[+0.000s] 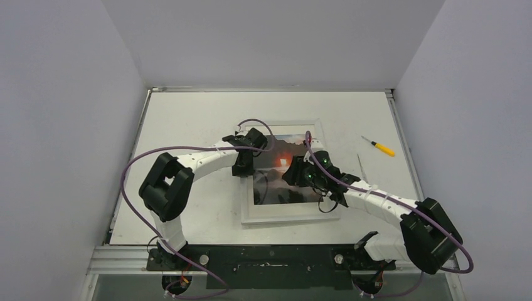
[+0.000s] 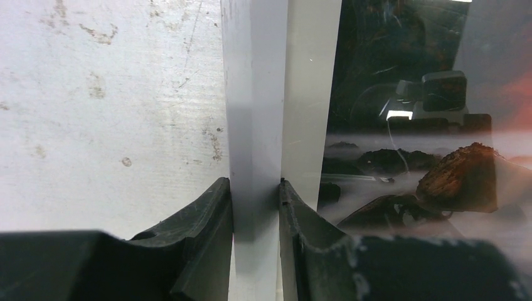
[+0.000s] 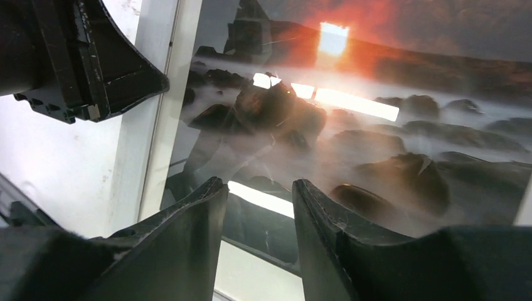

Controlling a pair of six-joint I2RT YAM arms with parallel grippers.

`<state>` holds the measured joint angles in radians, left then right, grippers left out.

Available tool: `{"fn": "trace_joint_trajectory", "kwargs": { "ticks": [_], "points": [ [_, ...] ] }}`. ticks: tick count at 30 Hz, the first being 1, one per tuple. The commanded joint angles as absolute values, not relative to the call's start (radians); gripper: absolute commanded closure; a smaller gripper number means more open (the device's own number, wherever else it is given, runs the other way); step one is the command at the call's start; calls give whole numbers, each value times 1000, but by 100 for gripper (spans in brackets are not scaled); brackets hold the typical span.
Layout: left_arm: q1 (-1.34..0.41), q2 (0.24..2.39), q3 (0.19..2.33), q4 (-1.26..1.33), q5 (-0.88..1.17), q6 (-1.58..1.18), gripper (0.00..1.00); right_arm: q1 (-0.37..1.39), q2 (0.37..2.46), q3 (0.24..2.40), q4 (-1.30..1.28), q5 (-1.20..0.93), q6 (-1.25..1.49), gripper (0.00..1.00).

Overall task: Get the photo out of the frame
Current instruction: Pick up the photo frame item from the photo frame.

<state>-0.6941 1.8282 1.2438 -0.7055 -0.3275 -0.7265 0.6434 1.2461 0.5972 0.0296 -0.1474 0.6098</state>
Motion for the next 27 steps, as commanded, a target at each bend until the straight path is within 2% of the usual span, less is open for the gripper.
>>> {"fn": "trace_joint_trajectory", "kwargs": {
  "ticks": [1, 5, 6, 16, 21, 27],
  "points": [
    [-693, 1741, 1342, -809, -414, -702, 100, 648, 1321, 622, 228, -269, 695, 61],
    [-693, 1726, 1364, -827, -410, -695, 100, 650, 1422, 636, 351, -333, 768, 90],
    [-693, 1722, 1365, -827, -409, -695, 100, 651, 1444, 640, 381, -345, 787, 94],
    [-693, 1713, 1385, -842, -404, -698, 100, 698, 1754, 737, 625, -500, 923, 95],
    [-694, 1706, 1389, -844, -399, -698, 100, 693, 1915, 768, 560, -462, 898, 95],
    [-693, 1701, 1385, -847, -403, -694, 100, 665, 1915, 752, 573, -468, 887, 95]
  ]
}}
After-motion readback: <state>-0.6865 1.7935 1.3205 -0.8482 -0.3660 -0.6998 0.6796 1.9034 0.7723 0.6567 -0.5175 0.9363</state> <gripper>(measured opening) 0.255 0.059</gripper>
